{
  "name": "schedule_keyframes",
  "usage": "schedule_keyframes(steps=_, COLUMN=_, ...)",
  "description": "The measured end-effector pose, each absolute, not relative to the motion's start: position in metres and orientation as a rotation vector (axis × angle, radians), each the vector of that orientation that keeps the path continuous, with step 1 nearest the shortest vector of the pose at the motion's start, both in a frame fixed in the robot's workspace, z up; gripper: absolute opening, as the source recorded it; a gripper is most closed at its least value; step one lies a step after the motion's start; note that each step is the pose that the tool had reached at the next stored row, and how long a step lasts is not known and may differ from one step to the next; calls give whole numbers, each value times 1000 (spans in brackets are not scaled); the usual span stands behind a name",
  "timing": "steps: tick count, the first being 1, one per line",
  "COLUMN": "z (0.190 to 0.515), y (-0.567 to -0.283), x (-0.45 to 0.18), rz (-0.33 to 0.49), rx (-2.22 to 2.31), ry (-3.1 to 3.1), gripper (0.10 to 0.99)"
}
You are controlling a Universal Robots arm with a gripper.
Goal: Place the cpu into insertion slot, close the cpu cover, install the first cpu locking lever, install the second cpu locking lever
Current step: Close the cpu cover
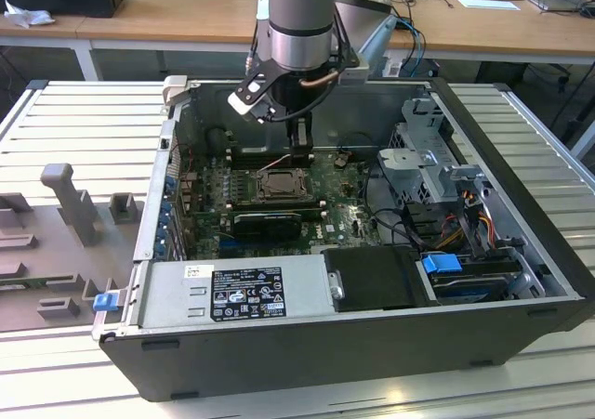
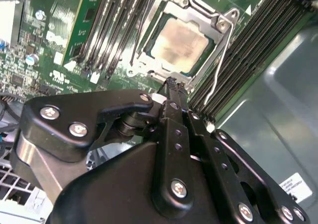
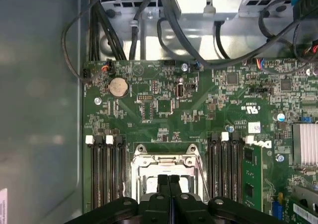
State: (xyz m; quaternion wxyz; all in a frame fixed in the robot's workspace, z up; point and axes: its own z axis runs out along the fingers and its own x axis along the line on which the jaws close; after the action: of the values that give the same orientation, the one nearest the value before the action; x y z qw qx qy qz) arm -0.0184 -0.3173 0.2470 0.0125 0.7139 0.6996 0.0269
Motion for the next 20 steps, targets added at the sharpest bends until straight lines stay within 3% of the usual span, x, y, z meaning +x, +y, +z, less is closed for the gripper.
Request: schedule_keyframes(steps=20, z=240, y=-317, x=-50, rz=84, rx=2225, ry=2181, gripper=106)
